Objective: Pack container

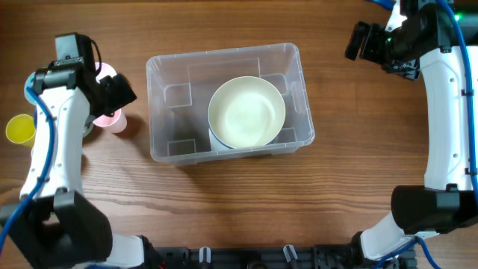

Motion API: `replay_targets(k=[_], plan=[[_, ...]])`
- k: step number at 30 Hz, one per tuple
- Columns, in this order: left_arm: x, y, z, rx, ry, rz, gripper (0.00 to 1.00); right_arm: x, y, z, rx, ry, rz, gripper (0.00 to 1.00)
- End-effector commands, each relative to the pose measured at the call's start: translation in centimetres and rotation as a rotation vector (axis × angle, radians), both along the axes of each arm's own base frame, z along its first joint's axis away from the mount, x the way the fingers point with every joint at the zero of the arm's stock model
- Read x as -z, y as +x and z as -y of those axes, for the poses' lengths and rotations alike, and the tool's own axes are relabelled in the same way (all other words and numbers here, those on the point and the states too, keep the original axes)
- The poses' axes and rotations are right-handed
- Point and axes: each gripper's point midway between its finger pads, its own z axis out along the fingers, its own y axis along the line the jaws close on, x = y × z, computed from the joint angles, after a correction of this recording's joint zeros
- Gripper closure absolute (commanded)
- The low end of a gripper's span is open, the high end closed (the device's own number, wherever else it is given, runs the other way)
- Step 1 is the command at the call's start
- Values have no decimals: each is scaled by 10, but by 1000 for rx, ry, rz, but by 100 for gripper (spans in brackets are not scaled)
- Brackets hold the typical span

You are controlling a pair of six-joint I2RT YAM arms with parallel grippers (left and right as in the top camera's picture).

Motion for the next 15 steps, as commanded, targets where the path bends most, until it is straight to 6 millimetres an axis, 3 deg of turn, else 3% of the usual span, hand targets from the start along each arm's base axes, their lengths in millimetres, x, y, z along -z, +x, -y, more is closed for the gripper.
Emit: replay_targets(k=[1,8,10,13,14,15], plan=[[15,13,-6,-18,7,-10,1,7,0,-4,-26,5,-27,0],[69,30,-8,-17,-6,-91,7,8,-2,-4,-26,5,-34,0],[75,32,-9,-17,-7,-97,25,8,-3,-4,-26,5,-38,0],[74,36,-9,-17,-4,-80,62,9,-6,-4,-28,4,-51,0],[74,36,-9,-17,-4,-79,69,10,-7,-4,-27,4,-54,0],[74,36,-9,-17,-4,-79,84,10,-7,-4,-27,4,-56,0]])
